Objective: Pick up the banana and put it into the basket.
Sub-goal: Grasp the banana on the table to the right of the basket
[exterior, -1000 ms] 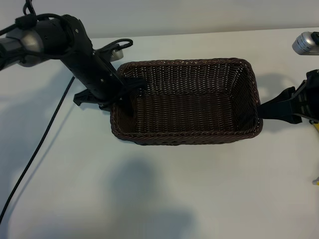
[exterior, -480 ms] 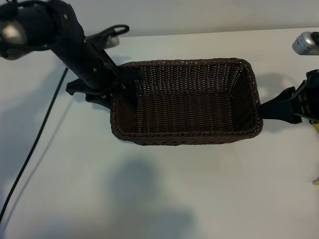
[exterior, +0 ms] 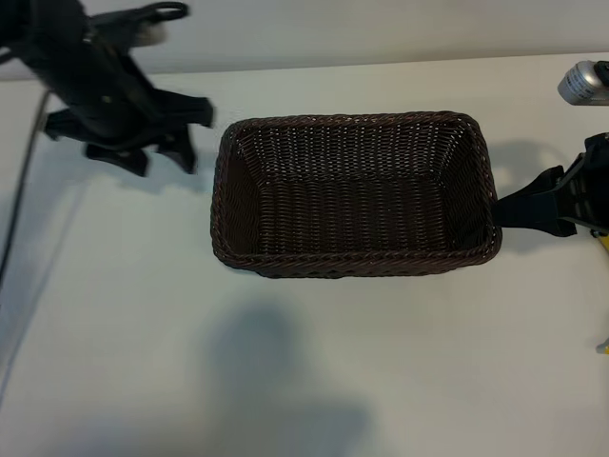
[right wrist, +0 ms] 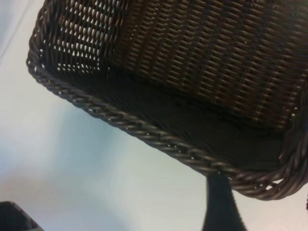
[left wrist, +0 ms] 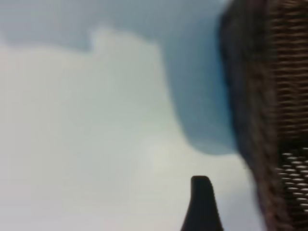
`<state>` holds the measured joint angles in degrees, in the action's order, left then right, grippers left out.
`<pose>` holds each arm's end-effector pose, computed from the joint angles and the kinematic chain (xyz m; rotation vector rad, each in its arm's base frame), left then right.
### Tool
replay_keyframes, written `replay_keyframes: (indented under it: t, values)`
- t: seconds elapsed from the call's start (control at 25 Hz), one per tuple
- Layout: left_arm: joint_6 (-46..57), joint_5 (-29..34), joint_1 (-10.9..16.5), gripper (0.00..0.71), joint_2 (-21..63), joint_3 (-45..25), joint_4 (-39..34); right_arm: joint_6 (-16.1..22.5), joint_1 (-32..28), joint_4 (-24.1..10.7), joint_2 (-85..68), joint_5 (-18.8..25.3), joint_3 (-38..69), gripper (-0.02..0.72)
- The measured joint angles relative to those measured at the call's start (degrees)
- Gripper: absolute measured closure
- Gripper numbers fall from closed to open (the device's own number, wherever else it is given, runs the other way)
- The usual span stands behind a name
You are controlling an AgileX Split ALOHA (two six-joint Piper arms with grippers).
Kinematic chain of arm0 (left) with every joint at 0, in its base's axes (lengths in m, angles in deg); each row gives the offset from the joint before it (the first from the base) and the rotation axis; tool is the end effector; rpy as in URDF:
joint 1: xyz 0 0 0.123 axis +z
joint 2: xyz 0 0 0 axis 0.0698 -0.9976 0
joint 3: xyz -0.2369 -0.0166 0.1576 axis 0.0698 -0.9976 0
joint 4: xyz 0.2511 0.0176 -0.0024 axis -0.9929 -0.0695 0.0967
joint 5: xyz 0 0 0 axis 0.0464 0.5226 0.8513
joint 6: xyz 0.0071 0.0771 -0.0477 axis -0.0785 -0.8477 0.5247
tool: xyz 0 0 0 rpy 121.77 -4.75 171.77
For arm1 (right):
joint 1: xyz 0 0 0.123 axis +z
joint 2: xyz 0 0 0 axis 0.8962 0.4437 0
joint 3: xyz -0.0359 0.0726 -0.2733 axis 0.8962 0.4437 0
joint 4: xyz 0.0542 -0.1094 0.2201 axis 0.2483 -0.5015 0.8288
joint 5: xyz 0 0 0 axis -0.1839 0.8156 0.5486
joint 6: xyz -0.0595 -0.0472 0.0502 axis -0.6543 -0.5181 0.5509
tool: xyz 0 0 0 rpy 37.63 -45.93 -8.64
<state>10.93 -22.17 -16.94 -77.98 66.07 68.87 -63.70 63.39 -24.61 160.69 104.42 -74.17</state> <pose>0.3626 -0.0970 0.2473 0.0848 2.8844 -0.2913 0.2455 0.0538 0.2340 -0.4222 2.4947 0.7849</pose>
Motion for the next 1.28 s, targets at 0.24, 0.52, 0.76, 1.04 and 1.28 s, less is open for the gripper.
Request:
replay_keyframes:
  t: [0.24,0.52,0.76,1.04,1.28]
  values:
    - [0.1,0.6,8.2,0.150,0.0,0.0,-7.5,0.0,0.0,0.0,0.0,0.0,0.0,0.264]
    - [0.1,6.0,14.9,0.150,0.0,0.0,-14.5,0.0,0.0,0.0,0.0,0.0,0.0,0.264]
    - [-1.4,9.4,14.3,0.150,3.0,0.0,-13.9,0.0,0.0,0.0,0.0,0.1,0.0,0.264]
    - [-2.6,10.2,13.1,0.150,10.8,-1.3,-13.5,0.0,0.0,0.0,0.0,0.1,0.0,0.264]
    - [-2.7,10.2,9.4,0.150,22.4,-14.6,-13.5,0.0,0.0,0.0,0.0,0.1,0.0,0.263]
